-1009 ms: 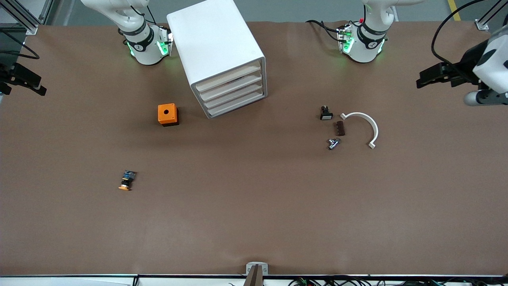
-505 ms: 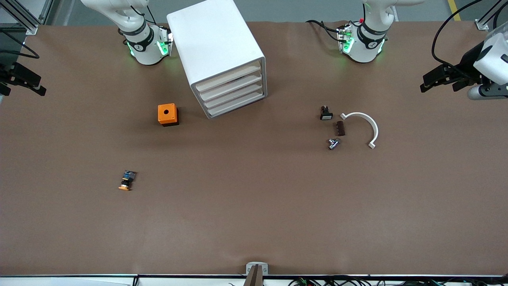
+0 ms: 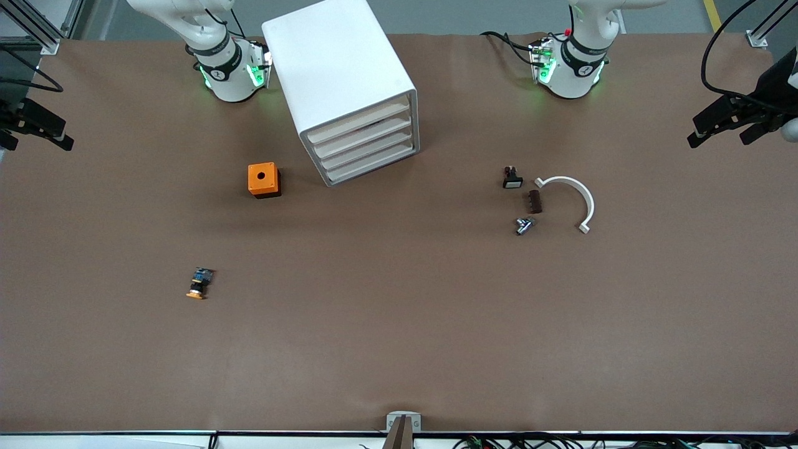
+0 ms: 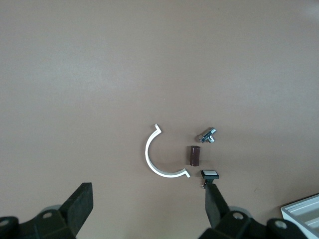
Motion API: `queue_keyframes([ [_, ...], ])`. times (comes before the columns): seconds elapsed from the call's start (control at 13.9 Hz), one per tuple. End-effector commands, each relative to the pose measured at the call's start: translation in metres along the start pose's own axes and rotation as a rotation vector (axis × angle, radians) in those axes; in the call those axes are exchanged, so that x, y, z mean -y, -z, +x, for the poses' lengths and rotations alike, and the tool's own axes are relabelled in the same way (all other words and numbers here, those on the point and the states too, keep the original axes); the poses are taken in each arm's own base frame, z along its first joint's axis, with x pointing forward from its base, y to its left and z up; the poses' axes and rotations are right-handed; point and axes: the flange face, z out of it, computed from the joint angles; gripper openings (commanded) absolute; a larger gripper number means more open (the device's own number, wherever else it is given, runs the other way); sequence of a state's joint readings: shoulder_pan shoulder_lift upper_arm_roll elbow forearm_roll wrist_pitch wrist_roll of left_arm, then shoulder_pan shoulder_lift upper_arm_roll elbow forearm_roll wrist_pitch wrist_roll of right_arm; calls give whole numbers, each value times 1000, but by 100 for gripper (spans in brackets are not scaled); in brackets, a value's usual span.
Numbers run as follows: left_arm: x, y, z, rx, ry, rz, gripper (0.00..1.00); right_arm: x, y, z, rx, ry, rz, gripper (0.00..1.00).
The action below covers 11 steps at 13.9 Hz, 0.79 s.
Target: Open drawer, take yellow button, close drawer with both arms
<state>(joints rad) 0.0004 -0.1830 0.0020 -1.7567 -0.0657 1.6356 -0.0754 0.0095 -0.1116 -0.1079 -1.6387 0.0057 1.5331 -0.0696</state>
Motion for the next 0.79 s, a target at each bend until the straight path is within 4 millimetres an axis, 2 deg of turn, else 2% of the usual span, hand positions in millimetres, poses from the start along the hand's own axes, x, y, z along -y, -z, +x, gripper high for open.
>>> queue_keyframes([
  [0.0, -6, 17, 1, -37, -29, 18, 99, 1, 2, -8, -4, -13, 10, 100],
  [0.14, -11, 18, 3, -40, -37, 25, 99, 2, 2, -8, -4, -12, 10, 100],
  [0.72, -7, 18, 3, -34, -19, 26, 100, 2, 2, -8, -2, -10, 10, 100],
])
